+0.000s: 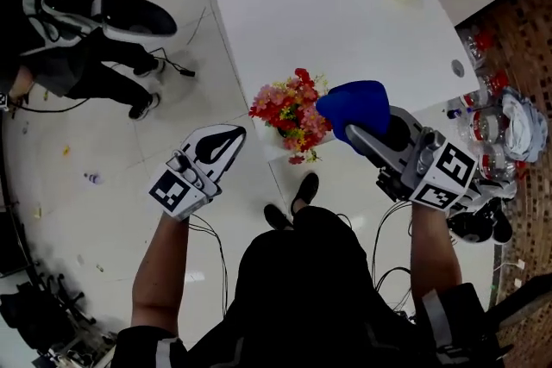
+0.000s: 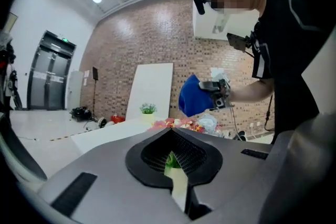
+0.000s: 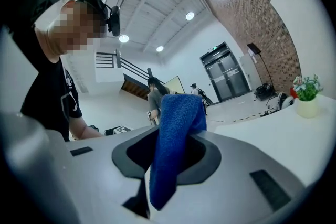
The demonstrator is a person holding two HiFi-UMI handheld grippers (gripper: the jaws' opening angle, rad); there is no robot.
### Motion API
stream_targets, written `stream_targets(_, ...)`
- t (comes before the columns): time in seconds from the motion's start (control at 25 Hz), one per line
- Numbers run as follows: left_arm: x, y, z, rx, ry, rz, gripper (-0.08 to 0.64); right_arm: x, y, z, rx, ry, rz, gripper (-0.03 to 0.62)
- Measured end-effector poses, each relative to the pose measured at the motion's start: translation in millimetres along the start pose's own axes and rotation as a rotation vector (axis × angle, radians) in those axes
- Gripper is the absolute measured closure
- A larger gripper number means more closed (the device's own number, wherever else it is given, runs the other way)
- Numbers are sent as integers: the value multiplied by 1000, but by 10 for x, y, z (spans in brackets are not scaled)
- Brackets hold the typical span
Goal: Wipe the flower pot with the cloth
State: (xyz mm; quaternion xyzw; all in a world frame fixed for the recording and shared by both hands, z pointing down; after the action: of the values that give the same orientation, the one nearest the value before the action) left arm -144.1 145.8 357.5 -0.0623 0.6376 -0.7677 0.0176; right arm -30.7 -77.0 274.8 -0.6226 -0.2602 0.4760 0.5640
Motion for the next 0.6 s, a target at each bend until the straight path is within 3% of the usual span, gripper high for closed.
stream_targets(0.28, 412, 75, 306, 99, -149, 48, 560, -263, 137, -87, -59, -89, -9, 514)
stream_targets(0.44, 584, 132, 333, 108, -212, 68, 560, -225, 134, -72, -83, -146, 14, 514)
stream_targets(0.6, 875, 79, 236, 100, -323, 88, 560, -66, 110, 96, -102, -258, 18, 513)
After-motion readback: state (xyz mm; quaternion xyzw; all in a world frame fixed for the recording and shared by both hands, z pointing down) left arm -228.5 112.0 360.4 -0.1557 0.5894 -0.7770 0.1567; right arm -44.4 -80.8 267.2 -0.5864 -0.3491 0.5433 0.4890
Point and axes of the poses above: the fingertips, and each gripper's own axes: z forward along the fingers, x to its left, y out of its top, the point moved 5 cm from there along -z, backward along the fingers, and after that the axes turned 8 degrees about -y, right-handed, at the moved point
